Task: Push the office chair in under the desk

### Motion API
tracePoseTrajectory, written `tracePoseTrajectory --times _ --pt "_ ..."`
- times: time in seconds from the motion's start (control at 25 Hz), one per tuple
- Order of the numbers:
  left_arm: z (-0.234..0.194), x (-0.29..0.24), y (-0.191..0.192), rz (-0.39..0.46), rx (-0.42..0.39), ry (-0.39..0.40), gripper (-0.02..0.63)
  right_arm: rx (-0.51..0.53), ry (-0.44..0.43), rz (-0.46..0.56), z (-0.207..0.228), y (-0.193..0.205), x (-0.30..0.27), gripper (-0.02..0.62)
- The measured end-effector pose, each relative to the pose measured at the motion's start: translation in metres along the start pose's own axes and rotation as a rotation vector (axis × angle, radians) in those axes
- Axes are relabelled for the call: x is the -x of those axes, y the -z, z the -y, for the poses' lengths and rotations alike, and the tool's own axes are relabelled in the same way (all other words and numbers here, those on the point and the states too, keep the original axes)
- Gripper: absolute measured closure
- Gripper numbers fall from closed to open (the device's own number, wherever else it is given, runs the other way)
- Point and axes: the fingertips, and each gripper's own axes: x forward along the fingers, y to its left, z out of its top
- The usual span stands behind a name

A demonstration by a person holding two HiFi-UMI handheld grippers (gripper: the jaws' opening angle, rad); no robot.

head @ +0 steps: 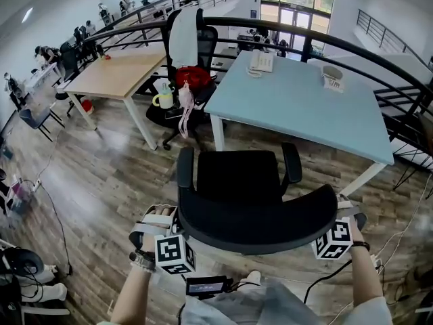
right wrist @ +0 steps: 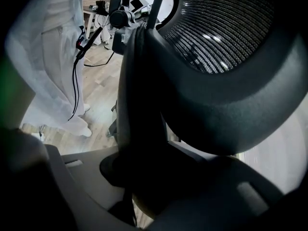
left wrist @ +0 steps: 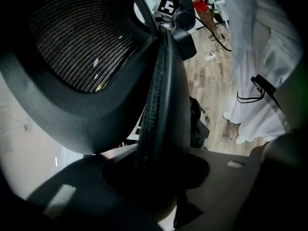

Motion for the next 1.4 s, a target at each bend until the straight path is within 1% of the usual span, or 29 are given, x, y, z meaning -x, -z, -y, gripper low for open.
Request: tracePoseTrajectory --times 0.12,0.52,0.68,1.04,1.4 --pt "-0.005 -0.009 -0.019 0.023 -0.013 0.011 0.459 -0.014 0.015 -0.004 0.004 0.017 0.001 0.43" --pt "-0.016 -0.04 -0.065 0.054 -0.06 0.003 0.457 -0.052 0.067 -0.01 0.012 0.067 0.009 0.423" --pt "-0.02 -0.048 -0.083 0.062 -0.069 0.004 0.456 -0.058 0.074 -0.017 0.014 0.087 0.009 0.422" --pt "-0.028 -0.067 -0.117 0.079 -0.074 0.009 0.455 -0.077 0.094 -0.026 0.026 0.121 0.011 0.422" --pt "-0.037 -0.081 -0.135 0.097 -0.09 0.012 0.456 -0.093 0.117 -0.047 0.036 0.139 0.009 0.416"
